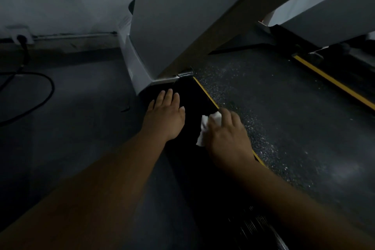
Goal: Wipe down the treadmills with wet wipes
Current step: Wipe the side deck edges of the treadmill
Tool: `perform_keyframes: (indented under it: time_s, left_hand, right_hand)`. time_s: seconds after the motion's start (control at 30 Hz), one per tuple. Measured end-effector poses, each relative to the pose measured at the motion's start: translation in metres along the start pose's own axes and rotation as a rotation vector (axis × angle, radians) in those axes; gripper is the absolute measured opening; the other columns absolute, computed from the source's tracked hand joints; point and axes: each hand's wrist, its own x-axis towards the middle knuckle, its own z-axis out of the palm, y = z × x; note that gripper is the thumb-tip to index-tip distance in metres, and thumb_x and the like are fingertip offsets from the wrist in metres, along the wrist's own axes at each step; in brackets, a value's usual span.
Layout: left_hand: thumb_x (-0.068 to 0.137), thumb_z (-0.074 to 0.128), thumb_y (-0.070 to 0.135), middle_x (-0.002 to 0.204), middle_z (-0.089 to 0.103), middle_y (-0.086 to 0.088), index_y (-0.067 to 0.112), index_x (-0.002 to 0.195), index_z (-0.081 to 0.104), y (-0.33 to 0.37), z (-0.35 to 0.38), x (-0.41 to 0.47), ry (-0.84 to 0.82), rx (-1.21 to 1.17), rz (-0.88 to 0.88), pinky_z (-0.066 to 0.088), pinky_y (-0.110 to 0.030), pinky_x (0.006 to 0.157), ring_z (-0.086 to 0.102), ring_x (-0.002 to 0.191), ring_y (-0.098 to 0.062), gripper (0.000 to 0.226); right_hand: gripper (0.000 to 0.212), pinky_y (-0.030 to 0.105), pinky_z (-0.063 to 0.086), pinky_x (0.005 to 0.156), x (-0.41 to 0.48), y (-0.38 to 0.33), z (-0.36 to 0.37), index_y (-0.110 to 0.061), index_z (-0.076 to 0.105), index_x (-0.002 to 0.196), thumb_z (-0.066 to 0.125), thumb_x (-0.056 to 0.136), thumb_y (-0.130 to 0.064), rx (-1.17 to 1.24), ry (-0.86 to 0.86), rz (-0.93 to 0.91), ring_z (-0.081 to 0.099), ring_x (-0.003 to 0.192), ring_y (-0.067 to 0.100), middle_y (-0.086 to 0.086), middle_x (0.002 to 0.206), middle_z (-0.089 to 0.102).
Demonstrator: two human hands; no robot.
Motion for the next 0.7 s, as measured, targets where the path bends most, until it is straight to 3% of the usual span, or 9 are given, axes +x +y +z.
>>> perform_keyframes:
  time_s: [0.07,0.13,0.23,0.37,0.43,0.53,0.63,0.7]
  left_hand:
    - [0.109,0.016,0.040,0.170,-0.007,-0.002,0.017,0.162,0.003,-0.001,0.000,0.000,-0.005,-0.001,0.002,0.003,-0.044,0.126,-0.009,0.156,-0.020,0.059]
    - [0.109,0.016,0.041,0.170,-0.008,-0.001,0.017,0.162,0.003,-0.001,0.002,0.000,-0.011,-0.005,0.002,0.004,-0.044,0.126,-0.009,0.156,-0.019,0.060]
    - [0.109,0.017,0.041,0.170,-0.007,-0.001,0.018,0.162,0.004,-0.002,0.002,0.002,-0.012,0.001,0.007,0.005,-0.045,0.126,-0.008,0.156,-0.019,0.060]
    - [0.109,0.017,0.041,0.170,-0.006,-0.001,0.018,0.162,0.005,-0.001,0.000,0.001,-0.016,-0.002,0.015,0.005,-0.045,0.126,-0.008,0.156,-0.019,0.059]
    - [0.109,0.016,0.041,0.170,-0.006,-0.002,0.018,0.162,0.005,-0.001,-0.001,0.001,-0.011,0.015,0.007,0.003,-0.045,0.125,-0.008,0.156,-0.020,0.059]
    - [0.109,0.016,0.041,0.171,-0.004,-0.005,0.016,0.162,0.006,0.007,-0.004,-0.002,-0.018,0.100,0.015,0.000,-0.043,0.125,-0.005,0.156,-0.021,0.060]
    - [0.109,0.020,0.041,0.170,-0.002,-0.006,0.014,0.162,0.007,0.018,-0.001,-0.009,-0.042,0.129,0.101,0.001,-0.040,0.125,-0.003,0.157,-0.020,0.061]
    - [0.109,0.019,0.041,0.170,-0.005,-0.005,0.015,0.162,0.005,0.020,0.002,-0.014,-0.063,0.103,0.121,-0.002,-0.037,0.125,-0.006,0.156,-0.018,0.061]
  right_hand:
    - [0.047,0.045,0.044,0.101,-0.001,-0.009,0.006,-0.003,0.061,0.127,0.034,0.100,-0.030,0.046,0.043,-0.078,0.052,0.118,0.039,0.019,0.125,0.058]
    - [0.051,0.050,0.043,0.110,0.014,-0.014,0.012,0.010,0.060,0.127,0.033,0.101,-0.024,0.169,0.145,-0.080,0.053,0.125,0.045,0.028,0.126,0.062]
    - [0.059,0.048,0.036,0.116,0.051,-0.014,0.013,0.012,0.059,0.128,0.027,0.100,-0.028,0.266,0.143,-0.096,0.051,0.133,0.042,0.029,0.131,0.061]
    - [0.061,0.027,0.012,0.124,0.016,0.005,0.005,-0.003,0.048,0.147,0.022,0.104,-0.039,0.333,0.091,-0.167,0.031,0.148,0.023,0.013,0.152,0.047]
    - [0.054,0.018,0.006,0.122,-0.011,0.015,0.004,-0.006,0.050,0.146,0.030,0.106,-0.035,0.356,0.102,-0.180,0.033,0.147,0.022,0.011,0.151,0.049]
    - [0.052,0.027,0.020,0.119,0.018,0.013,0.011,0.005,0.058,0.134,0.035,0.101,-0.028,0.316,0.174,-0.139,0.049,0.137,0.033,0.021,0.138,0.060]
    - [0.048,0.038,0.042,0.108,0.053,-0.002,0.012,0.017,0.065,0.115,0.042,0.093,-0.019,0.280,0.097,-0.113,0.064,0.115,0.045,0.030,0.117,0.068]
    - [0.045,0.031,0.033,0.114,0.037,0.004,0.006,0.014,0.062,0.122,0.046,0.095,-0.016,0.293,0.101,-0.156,0.060,0.122,0.042,0.029,0.125,0.065]
